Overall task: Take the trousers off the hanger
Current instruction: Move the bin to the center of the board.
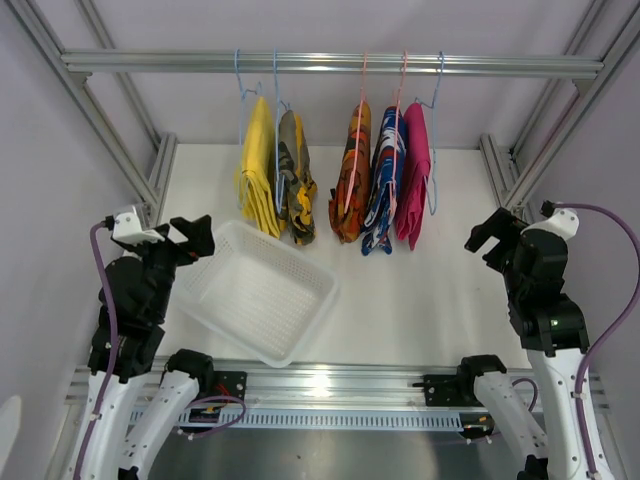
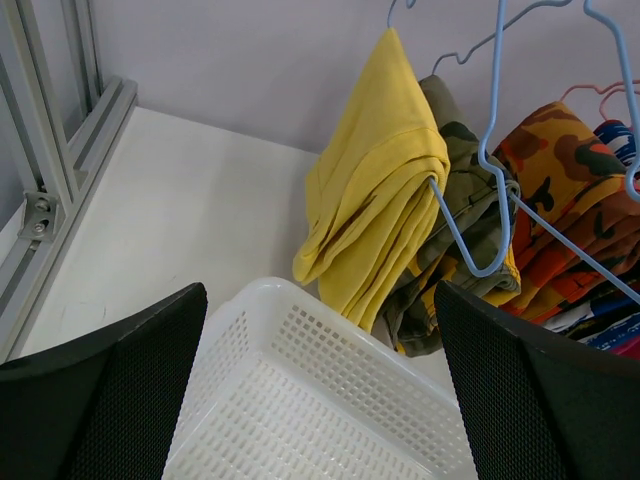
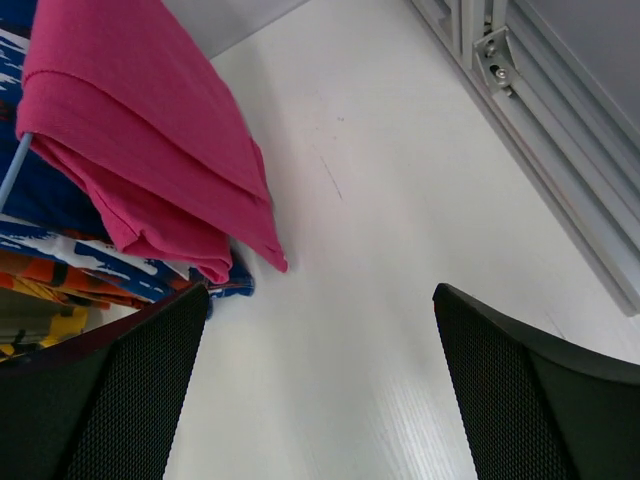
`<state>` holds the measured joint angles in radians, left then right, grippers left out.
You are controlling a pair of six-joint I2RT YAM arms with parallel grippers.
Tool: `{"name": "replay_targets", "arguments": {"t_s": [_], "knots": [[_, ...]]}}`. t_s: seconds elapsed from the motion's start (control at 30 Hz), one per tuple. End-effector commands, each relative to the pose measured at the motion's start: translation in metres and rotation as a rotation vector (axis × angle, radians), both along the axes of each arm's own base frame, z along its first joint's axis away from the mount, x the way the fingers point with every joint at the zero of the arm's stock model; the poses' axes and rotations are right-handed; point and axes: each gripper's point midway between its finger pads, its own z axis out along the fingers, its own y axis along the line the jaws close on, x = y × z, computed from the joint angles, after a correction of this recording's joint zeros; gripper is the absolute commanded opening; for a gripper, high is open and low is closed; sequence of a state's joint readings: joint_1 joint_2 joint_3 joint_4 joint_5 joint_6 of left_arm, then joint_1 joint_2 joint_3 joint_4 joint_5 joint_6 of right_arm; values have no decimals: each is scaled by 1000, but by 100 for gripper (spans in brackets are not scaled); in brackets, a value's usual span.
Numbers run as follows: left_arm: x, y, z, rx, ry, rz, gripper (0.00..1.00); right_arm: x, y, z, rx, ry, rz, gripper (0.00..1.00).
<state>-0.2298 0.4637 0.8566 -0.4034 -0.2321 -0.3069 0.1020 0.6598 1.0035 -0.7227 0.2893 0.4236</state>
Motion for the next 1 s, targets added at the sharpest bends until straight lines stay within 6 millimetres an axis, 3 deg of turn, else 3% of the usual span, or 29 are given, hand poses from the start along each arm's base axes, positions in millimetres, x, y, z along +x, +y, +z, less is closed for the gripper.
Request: {"name": "replay_targets", "arguments": {"t_s": [0.0, 0.13, 0.23, 0.27, 0.3, 0.33, 0.43, 0.6, 0.63, 0.67, 0.77, 0.87, 0.97], "knots": [[4, -1, 1, -16, 2, 1, 99, 6, 6, 15, 59, -90, -6, 99], [6, -4, -3, -8, 14, -14, 100, -1, -4, 29, 94, -236, -74, 99], [10, -3, -8, -1, 53, -5, 100, 1, -22, 22, -48, -205, -124, 100], [11, -1, -10, -5, 67, 11, 99, 5, -22, 15, -72, -164, -123, 99], [12, 2, -13, 3, 82, 28, 99, 6, -20, 28, -47, -178, -127, 99], [13, 4, -14, 0, 83, 37, 99, 13, -14, 20, -42, -115, -96, 99], [12, 8, -13, -10, 72, 63, 99, 19, -12, 34, -49, -114, -104, 99], [12, 5, -10, -27, 57, 47, 100, 24, 16, 74, -10, -295, 59, 99], [12, 4, -13, -22, 66, 45, 99, 25, 37, 88, 15, -362, 181, 100], [13, 4, -14, -16, 72, 42, 99, 24, 45, 95, 32, -385, 224, 99], [13, 3, -14, -11, 73, 39, 99, 21, 55, 110, 85, -408, 262, 99], [14, 1, -13, -5, 69, 25, 99, 23, 64, 110, 129, -400, 301, 100], [15, 3, -19, -15, 81, 39, 100, 29, 73, 98, 85, -350, 366, 100]]}}
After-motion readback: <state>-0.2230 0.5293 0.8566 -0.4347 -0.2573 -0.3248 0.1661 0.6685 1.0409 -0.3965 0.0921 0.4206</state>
